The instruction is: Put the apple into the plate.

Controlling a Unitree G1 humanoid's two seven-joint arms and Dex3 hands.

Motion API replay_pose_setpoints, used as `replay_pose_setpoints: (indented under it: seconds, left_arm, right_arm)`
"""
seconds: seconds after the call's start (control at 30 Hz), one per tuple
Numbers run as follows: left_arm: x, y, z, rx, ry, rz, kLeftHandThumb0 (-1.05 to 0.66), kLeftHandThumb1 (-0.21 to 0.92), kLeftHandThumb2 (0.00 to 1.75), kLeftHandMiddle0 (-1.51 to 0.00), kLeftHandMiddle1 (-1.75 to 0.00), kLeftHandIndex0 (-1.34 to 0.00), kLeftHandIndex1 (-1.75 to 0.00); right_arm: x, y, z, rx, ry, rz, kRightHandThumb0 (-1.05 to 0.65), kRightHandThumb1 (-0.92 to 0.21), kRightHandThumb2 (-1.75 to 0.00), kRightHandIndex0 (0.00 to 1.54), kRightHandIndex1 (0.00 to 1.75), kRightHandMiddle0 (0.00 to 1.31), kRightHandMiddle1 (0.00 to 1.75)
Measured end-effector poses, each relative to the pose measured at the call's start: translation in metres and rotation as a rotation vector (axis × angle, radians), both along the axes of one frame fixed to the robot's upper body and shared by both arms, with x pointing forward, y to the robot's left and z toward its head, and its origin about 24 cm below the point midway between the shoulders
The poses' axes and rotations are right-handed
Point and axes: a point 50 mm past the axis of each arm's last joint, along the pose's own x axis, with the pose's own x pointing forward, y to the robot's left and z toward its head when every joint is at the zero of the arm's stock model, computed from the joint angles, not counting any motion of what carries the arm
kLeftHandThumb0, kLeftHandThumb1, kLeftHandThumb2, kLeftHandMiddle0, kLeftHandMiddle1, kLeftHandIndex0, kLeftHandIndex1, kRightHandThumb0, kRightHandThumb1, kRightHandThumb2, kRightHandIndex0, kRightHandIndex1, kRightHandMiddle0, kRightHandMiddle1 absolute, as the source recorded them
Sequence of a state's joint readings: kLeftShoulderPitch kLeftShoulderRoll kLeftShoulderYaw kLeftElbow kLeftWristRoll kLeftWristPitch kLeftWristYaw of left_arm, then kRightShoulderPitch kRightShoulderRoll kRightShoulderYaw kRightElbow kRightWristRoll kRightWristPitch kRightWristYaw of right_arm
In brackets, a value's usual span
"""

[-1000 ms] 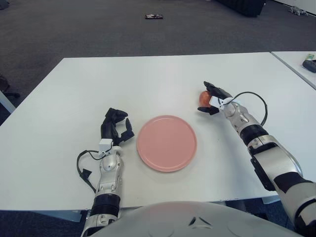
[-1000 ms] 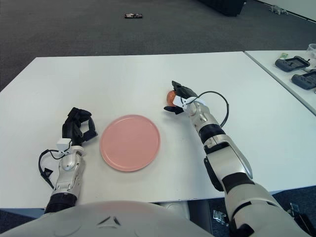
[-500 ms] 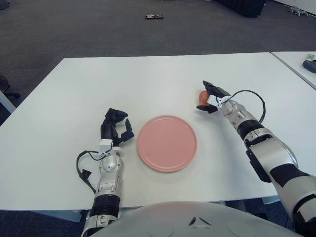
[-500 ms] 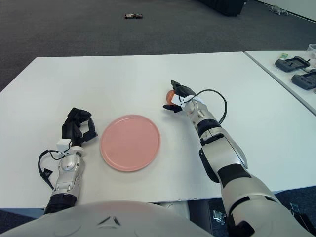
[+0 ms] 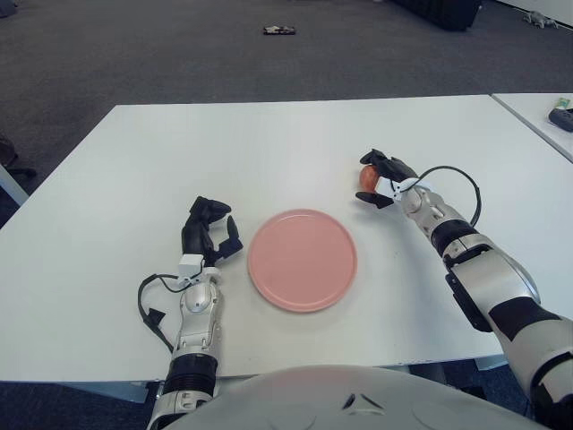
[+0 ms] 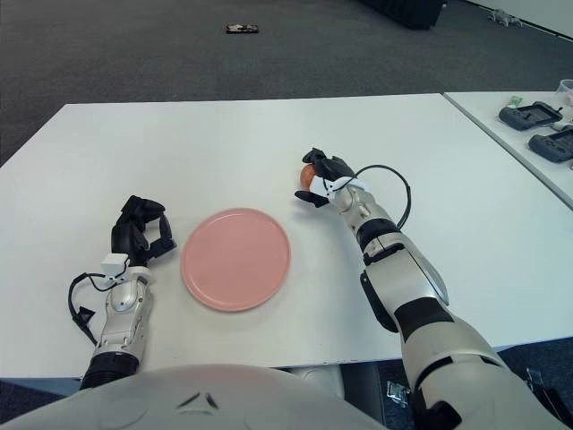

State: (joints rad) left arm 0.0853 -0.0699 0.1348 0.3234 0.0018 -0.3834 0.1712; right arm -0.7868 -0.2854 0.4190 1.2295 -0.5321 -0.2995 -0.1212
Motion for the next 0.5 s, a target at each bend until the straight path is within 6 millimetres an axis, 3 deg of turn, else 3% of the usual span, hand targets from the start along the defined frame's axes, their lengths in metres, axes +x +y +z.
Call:
replay_pose_setpoints:
  seconds: [0.07, 0.2, 0.5]
  left_arm:
    - [0.0000, 0.0000, 0.0001, 0.000, -0.001, 0.001, -0.48, 0.31, 1.33, -1.20, -1.75, -0.61, -1.75]
    - [0.0001, 0.0000, 0.0001, -0.001, -0.001, 0.001, -0.48, 0.31, 1.33, -1.20, -1.75, -0.61, -1.75]
    - [0.0002, 0.0000, 0.0002, 0.000, -0.001, 0.002, -0.48, 0.32, 1.32, -1.18, -1.75, -0.61, -1.75]
  right_arm:
    - [0.0002, -0.0002, 0.0005, 0.004, -0.002, 0.000, -0.18, -0.32, -1.24, 0.53, 1.53, 0.42, 1.73]
    - [0.0008, -0.0019, 0.0022, -0.002, -0.009, 0.001, -0.04, -0.10, -1.53, 0.76, 1.65, 0.56, 1.74]
    - [0.0019, -0.0025, 0.0060, 0.016, -0.029, 0.001, -0.01, 0.08, -1.72, 0.95, 1.61, 0.68, 1.75]
